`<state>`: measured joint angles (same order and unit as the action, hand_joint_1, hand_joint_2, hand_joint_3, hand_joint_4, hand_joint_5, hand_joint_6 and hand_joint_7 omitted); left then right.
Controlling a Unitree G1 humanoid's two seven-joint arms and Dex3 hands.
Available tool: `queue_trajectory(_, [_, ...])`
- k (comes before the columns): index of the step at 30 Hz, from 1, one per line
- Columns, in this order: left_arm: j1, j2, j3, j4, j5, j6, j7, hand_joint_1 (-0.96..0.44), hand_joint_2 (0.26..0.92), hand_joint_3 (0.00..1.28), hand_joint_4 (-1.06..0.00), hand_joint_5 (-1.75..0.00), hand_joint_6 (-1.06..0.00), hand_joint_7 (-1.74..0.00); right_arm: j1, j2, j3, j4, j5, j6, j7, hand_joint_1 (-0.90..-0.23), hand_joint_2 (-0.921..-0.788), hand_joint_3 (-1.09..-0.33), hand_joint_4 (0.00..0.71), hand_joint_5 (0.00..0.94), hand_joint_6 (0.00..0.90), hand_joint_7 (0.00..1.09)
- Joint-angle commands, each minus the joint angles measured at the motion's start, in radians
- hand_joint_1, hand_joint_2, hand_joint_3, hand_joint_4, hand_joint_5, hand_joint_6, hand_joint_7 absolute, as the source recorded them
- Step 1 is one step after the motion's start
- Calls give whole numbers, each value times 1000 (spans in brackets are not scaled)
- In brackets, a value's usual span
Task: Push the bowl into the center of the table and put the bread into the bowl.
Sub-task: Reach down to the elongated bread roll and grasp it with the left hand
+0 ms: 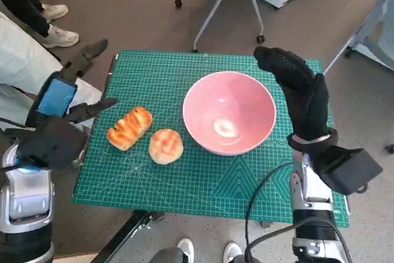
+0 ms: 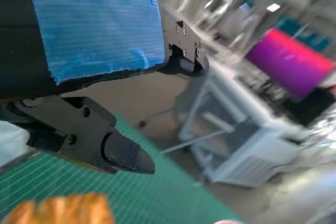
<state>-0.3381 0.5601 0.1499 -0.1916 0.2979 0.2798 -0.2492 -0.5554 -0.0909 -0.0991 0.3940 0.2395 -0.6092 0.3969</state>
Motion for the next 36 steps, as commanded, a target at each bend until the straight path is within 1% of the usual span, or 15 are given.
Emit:
queue_trajectory(1, [14, 27, -19, 4, 10, 47, -32, -197, 828, 0, -217, 0, -424, -33, 17, 12, 1, 16, 4, 6, -4, -652, -921, -764, 191, 1, 80, 479])
queue_trajectory(8, [18, 29, -51, 0, 20, 131, -58, -183, 832, 2, -212, 0, -420, -20, 21, 15, -2, 24, 15, 7, 5, -658, -921, -762, 191, 1, 78, 484])
queue_trajectory(11, [14, 27, -77, 6, 43, 164, -54, -182, 833, 2, -212, -1, -421, -17, 23, 15, -4, 25, 19, 7, 8, -662, -921, -761, 192, 1, 78, 485])
queue_trajectory(21, [-2, 16, -160, 62, 101, 227, -43, -201, 835, 2, -216, -1, -420, -9, 28, 13, -7, 29, 26, 6, 10, -668, -921, -759, 192, 1, 77, 489])
queue_trajectory(28, [-24, 12, -214, 130, 126, 253, -46, -261, 841, 3, -216, 0, -404, -1, 29, 8, -7, 30, 33, 7, 13, -665, -921, -759, 189, 0, 74, 489])
queue_trajectory(36, [-48, 3, -252, 215, 123, 256, -57, -285, 849, 4, -214, 0, -390, 0, 26, 7, -9, 35, 35, 8, 16, -665, -921, -759, 188, 0, 73, 489])
